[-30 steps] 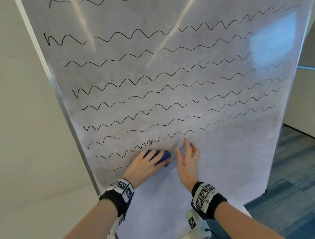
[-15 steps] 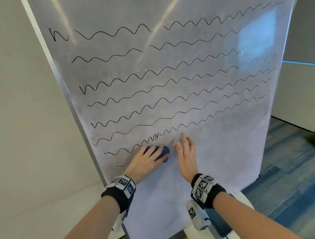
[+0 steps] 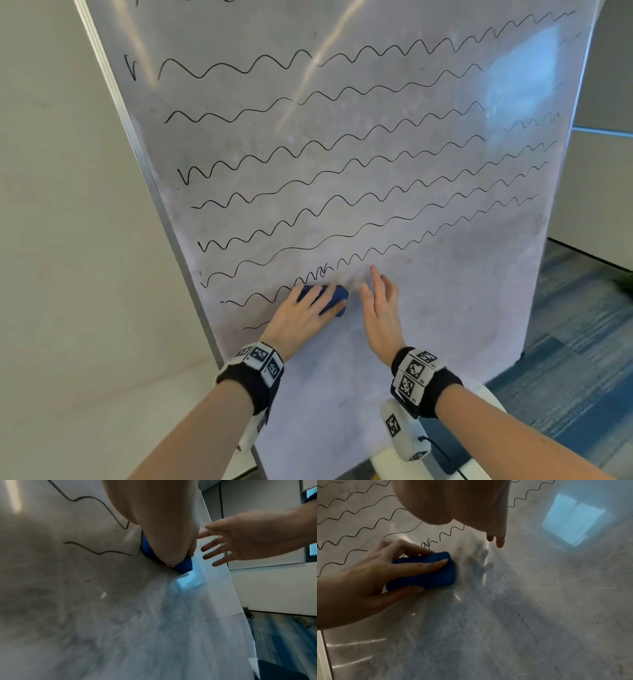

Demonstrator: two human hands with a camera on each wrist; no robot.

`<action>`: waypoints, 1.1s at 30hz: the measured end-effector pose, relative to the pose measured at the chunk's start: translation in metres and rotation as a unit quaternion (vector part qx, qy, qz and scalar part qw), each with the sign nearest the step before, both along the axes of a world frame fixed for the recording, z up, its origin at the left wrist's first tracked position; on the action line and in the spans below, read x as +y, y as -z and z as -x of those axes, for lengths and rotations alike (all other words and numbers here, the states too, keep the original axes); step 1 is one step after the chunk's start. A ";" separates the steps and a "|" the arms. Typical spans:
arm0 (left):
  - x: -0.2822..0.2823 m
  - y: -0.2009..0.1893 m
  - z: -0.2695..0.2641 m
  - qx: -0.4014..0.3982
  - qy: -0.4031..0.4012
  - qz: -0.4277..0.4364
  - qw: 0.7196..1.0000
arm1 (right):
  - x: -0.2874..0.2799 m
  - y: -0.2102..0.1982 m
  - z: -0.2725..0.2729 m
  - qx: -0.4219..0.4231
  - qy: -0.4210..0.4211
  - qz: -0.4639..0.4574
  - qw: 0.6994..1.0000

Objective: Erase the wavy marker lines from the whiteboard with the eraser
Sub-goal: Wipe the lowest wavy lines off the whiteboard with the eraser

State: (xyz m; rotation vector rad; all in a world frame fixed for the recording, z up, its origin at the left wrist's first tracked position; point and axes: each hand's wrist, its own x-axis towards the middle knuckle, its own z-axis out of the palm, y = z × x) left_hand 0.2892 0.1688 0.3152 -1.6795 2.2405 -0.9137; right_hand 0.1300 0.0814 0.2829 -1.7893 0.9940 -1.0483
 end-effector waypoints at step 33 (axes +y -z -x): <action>0.068 0.026 -0.037 0.048 -0.061 -0.002 0.997 | 0.026 0.002 -0.020 0.008 -0.020 0.002 1.000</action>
